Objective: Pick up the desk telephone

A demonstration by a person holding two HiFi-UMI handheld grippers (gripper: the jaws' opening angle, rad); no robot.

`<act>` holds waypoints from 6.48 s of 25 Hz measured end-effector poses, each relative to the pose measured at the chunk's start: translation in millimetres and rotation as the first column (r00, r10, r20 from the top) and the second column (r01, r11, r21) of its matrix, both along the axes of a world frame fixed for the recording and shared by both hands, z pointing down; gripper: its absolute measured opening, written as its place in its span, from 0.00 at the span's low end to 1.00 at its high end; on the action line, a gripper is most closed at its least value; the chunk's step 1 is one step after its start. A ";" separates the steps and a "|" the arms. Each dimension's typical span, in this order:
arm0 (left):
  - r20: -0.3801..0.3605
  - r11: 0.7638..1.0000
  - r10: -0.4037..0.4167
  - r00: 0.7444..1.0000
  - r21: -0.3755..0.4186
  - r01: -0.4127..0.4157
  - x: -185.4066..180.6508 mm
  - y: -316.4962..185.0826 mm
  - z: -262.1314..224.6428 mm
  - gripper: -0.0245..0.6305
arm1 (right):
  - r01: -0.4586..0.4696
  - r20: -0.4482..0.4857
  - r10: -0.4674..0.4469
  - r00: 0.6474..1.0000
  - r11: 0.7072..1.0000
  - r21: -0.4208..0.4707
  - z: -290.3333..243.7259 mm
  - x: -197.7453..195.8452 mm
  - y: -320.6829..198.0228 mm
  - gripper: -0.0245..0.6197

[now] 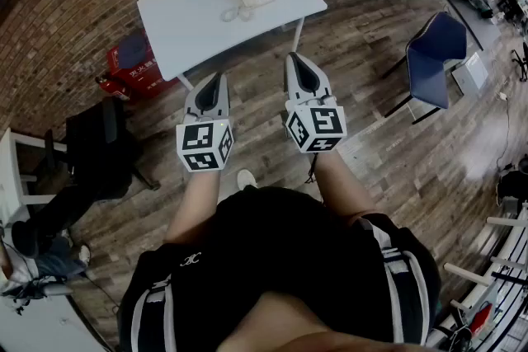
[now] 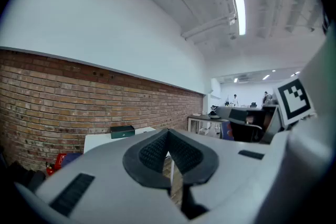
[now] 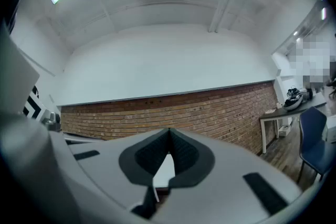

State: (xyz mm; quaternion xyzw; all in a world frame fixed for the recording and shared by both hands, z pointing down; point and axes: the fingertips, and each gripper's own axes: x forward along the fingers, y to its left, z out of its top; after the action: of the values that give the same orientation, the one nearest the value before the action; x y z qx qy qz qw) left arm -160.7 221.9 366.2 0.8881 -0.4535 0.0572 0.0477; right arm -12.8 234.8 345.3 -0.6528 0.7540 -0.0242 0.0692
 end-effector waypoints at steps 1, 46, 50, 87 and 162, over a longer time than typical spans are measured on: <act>0.002 1.000 -0.003 1.000 -0.001 0.003 0.0 2.8 1.4 0.04 | 0.010 0.018 -0.010 1.000 1.000 0.000 0.3 0.8 2.9 0.04; 0.025 0.997 0.047 0.999 0.053 -0.048 9.7 -190.3 11.2 0.04 | -0.029 0.047 0.027 0.999 0.999 0.040 15.2 10.3 -175.7 0.04; 0.031 0.998 0.037 0.999 0.041 -0.038 25.9 -229.7 17.8 0.04 | -0.032 0.066 0.029 0.997 0.998 0.050 20.8 33.4 -214.1 0.04; 0.103 0.916 -0.256 0.961 -0.292 0.275 151.6 -514.4 113.1 0.04 | 0.378 0.024 -0.392 0.920 0.869 -0.320 137.0 161.5 -558.8 0.04; -0.444 0.721 -0.176 0.878 -0.666 -0.193 136.6 -569.9 174.7 0.50 | 0.667 0.509 -0.432 0.745 0.497 -0.555 208.1 96.2 -625.8 0.36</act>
State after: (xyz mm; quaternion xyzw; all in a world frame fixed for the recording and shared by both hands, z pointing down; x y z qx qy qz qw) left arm -24.1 -348.0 540.8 0.7925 -0.3683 0.0019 0.4861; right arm 83.5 -391.0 553.4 -0.3354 0.8327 -0.4325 -0.0841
